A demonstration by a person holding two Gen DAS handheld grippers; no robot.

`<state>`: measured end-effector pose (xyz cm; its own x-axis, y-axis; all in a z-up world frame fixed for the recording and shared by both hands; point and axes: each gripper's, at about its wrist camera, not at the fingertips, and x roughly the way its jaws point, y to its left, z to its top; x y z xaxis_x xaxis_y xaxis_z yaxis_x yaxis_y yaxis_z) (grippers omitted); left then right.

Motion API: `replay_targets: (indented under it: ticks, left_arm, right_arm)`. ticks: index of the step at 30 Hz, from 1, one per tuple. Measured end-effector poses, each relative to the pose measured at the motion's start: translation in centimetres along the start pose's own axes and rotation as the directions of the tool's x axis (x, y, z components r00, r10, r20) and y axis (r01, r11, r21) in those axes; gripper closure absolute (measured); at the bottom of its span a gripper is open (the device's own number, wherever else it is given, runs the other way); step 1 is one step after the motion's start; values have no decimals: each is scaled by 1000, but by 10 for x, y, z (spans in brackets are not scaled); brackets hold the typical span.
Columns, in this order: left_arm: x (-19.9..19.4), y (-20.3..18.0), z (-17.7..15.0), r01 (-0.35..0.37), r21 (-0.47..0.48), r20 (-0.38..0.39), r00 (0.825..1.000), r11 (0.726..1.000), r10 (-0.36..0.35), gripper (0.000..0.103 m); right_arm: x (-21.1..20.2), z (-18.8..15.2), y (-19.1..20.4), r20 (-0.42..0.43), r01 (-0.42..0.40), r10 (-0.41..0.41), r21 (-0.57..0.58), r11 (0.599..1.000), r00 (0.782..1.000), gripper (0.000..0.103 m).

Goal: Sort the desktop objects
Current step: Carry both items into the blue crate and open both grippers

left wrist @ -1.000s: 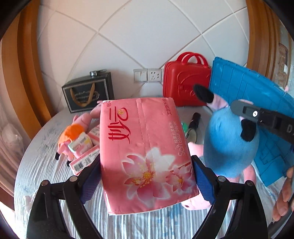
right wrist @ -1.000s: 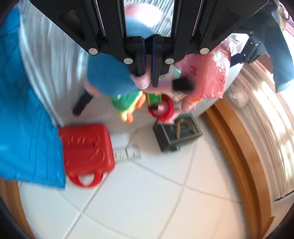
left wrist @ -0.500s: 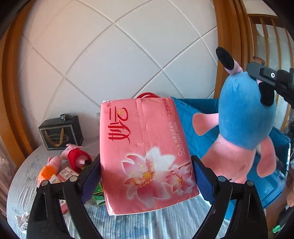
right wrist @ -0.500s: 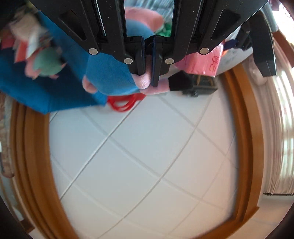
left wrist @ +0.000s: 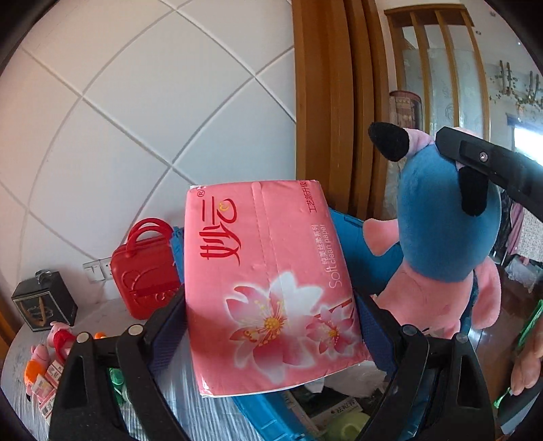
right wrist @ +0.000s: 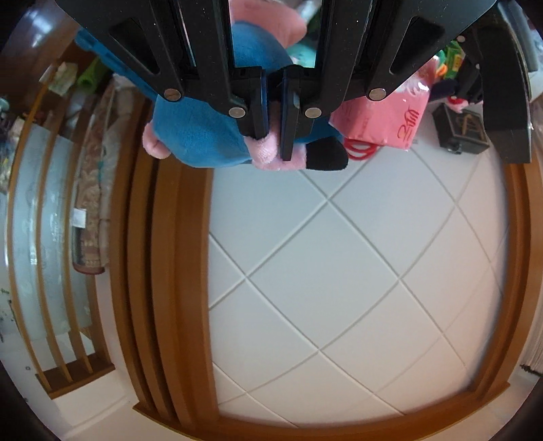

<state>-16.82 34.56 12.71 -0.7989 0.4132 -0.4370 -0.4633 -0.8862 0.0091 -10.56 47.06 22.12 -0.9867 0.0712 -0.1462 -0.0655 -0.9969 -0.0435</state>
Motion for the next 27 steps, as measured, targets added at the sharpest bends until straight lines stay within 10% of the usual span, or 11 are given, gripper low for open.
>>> replay_targets:
  ticks: [10, 18, 20, 24, 27]
  left_arm:
    - [50, -48, -27, 32, 70, -240, 971, 997, -14, 11]
    - [42, -53, -34, 43, 100, -262, 965, 994, -15, 9]
    - [41, -56, -36, 42, 117, -258, 966, 992, -10, 9]
    - [36, -59, -43, 40, 136, -252, 968, 990, -5, 9]
    - [29, -60, -48, 55, 135, -252, 968, 989, -19, 9]
  right_arm:
    - [33, -64, -58, -155, 111, -112, -13, 994, 982, 98]
    - [66, -118, -84, -385, 185, -161, 26, 982, 909, 93]
    - [60, -118, -87, -395, 186, -157, 37, 982, 905, 83]
    - [46, -114, -90, -401, 206, -173, 42, 978, 900, 15]
    - [30, -115, -90, -395, 217, -182, 47, 975, 900, 12]
